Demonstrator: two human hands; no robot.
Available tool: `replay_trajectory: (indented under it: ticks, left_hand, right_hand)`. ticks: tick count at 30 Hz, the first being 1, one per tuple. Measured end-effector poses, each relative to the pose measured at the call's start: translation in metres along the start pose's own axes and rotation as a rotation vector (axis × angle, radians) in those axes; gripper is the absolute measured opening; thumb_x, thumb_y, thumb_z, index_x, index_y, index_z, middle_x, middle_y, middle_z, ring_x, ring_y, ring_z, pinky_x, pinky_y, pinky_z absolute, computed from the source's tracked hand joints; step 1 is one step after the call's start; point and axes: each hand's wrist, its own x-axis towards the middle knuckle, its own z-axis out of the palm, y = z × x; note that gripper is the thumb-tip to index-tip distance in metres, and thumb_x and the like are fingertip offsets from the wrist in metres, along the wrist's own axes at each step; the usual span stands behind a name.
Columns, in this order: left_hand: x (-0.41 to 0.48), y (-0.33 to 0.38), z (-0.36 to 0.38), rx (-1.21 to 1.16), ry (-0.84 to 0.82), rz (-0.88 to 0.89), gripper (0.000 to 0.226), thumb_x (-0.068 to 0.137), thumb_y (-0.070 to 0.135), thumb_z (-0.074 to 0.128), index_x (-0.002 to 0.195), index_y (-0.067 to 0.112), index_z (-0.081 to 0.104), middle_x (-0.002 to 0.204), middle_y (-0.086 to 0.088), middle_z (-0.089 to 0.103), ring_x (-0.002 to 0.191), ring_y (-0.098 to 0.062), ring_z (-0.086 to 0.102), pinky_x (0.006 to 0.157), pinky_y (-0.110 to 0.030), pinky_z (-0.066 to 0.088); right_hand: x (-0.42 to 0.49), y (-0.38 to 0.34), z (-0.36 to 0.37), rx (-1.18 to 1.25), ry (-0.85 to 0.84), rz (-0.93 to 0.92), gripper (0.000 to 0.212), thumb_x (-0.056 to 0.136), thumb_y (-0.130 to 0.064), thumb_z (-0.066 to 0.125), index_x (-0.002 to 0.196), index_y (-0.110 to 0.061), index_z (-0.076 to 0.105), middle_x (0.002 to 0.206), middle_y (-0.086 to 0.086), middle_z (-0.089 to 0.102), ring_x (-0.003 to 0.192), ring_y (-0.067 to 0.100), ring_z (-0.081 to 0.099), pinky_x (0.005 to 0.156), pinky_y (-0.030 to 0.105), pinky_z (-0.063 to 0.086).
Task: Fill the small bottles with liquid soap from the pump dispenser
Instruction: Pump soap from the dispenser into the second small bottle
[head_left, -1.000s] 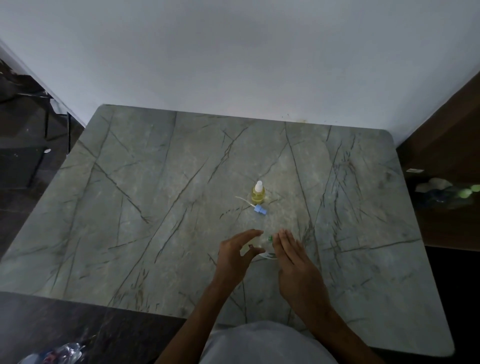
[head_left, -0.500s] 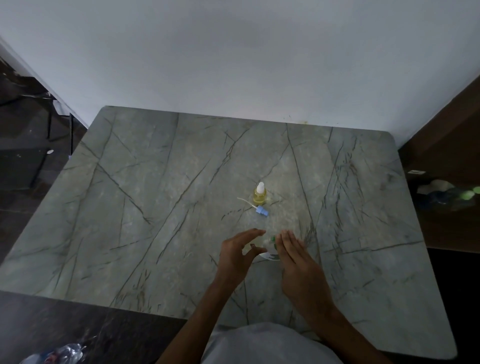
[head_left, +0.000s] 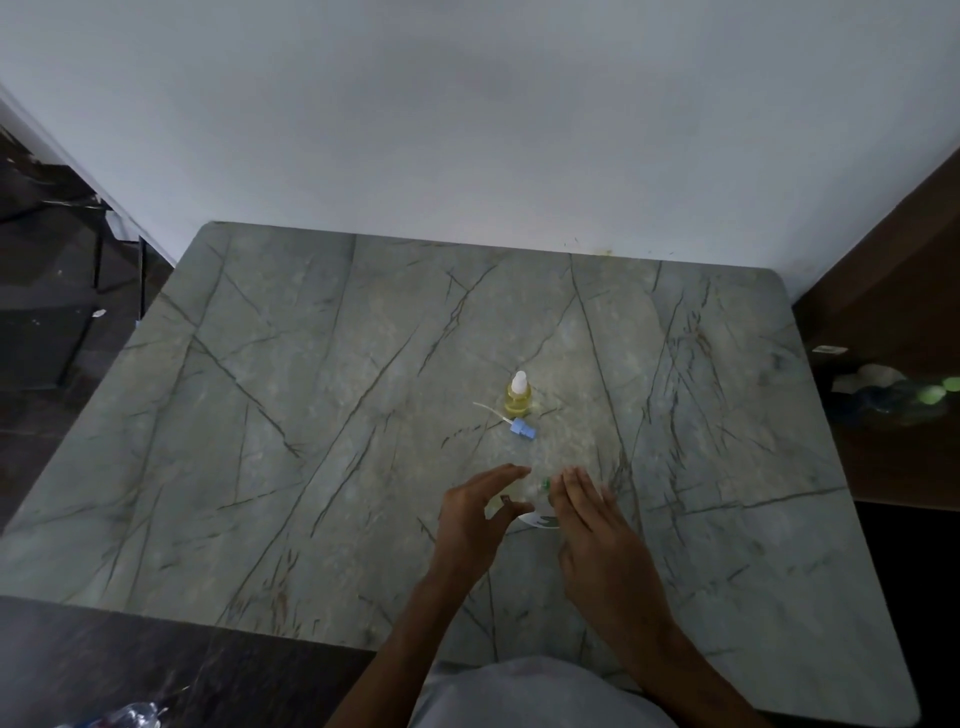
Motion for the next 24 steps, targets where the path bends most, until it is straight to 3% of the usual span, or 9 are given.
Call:
replay_trajectory:
  ticks: [5, 10, 14, 18, 21, 24]
  left_hand:
    - [0.003, 0.0, 0.0, -0.017, 0.006, 0.012, 0.043, 0.07, 0.013, 0.084, 0.111, 0.016, 0.072, 0.112, 0.011, 0.066, 0.106, 0.016, 0.052, 0.087, 0.001, 0.038]
    - [0.003, -0.002, 0.0, -0.003, -0.009, -0.001, 0.044, 0.071, 0.014, 0.084, 0.113, 0.017, 0.071, 0.114, 0.003, 0.07, 0.105, 0.008, 0.056, 0.09, -0.002, 0.04]
    - [0.0, -0.004, 0.0, 0.006, -0.02, -0.016, 0.044, 0.071, 0.014, 0.084, 0.113, 0.018, 0.071, 0.114, 0.003, 0.07, 0.104, 0.006, 0.057, 0.089, 0.0, 0.039]
    - [-0.001, -0.008, 0.001, 0.009, -0.031, -0.013, 0.044, 0.07, 0.013, 0.084, 0.113, 0.016, 0.071, 0.113, 0.002, 0.071, 0.107, 0.009, 0.054, 0.09, 0.001, 0.038]
    - [-0.001, -0.008, 0.001, 0.007, -0.032, -0.007, 0.044, 0.071, 0.013, 0.084, 0.112, 0.016, 0.071, 0.113, 0.002, 0.071, 0.107, 0.009, 0.054, 0.09, 0.0, 0.039]
    - [-0.001, -0.007, 0.001, -0.001, -0.025, -0.004, 0.043, 0.071, 0.013, 0.083, 0.112, 0.016, 0.071, 0.113, 0.003, 0.07, 0.107, 0.009, 0.054, 0.09, 0.0, 0.039]
  right_hand:
    - [0.001, 0.002, -0.003, -0.004, -0.031, -0.01, 0.054, 0.084, -0.01, 0.033, 0.13, 0.005, 0.056, 0.134, 0.021, 0.057, 0.126, 0.033, 0.054, 0.1, 0.05, 0.047]
    - [-0.001, 0.002, 0.0, 0.008, 0.001, -0.028, 0.052, 0.082, -0.003, 0.036, 0.13, 0.006, 0.055, 0.134, 0.023, 0.056, 0.126, 0.034, 0.054, 0.104, 0.045, 0.041]
    - [-0.001, 0.002, 0.007, 0.031, 0.01, -0.031, 0.06, 0.07, 0.012, 0.059, 0.129, 0.006, 0.055, 0.134, 0.025, 0.056, 0.125, 0.036, 0.054, 0.103, 0.044, 0.042]
    - [-0.002, 0.0, 0.011, 0.041, -0.025, -0.007, 0.057, 0.079, 0.005, 0.031, 0.132, 0.005, 0.052, 0.137, 0.023, 0.054, 0.128, 0.035, 0.051, 0.114, 0.037, 0.034]
    - [-0.005, 0.001, 0.015, 0.023, -0.03, 0.006, 0.06, 0.079, 0.005, 0.028, 0.136, 0.004, 0.048, 0.141, 0.022, 0.049, 0.133, 0.034, 0.046, 0.116, 0.038, 0.018]
    - [-0.003, 0.001, 0.01, 0.036, -0.018, -0.005, 0.059, 0.08, 0.001, 0.03, 0.136, 0.004, 0.05, 0.141, 0.021, 0.05, 0.133, 0.033, 0.045, 0.115, 0.039, 0.03]
